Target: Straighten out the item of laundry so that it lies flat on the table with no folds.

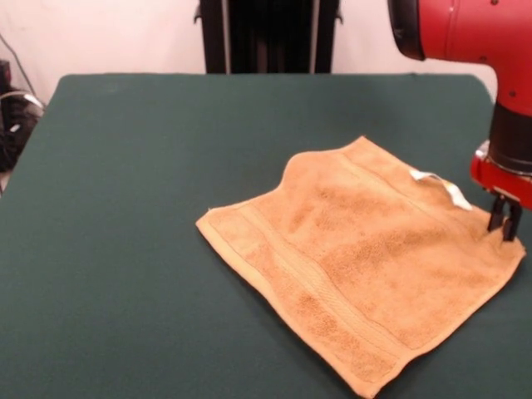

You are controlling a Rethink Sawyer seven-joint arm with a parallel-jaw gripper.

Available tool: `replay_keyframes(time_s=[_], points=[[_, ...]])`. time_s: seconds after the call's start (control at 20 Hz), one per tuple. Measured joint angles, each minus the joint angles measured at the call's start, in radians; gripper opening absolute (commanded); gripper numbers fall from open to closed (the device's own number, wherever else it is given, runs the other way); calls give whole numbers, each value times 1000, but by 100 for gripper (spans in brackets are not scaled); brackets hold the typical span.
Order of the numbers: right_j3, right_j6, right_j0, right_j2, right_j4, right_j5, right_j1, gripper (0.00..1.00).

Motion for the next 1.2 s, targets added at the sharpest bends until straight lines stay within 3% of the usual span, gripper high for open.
replay_keyframes(time_s=[1.05,1.1,1.2], points=[[5,0,-15,20,-1,0,-6,0],[4,0,-15,20,-1,0,-6,100],[4,0,-15,22,-1,0,-9,100]])
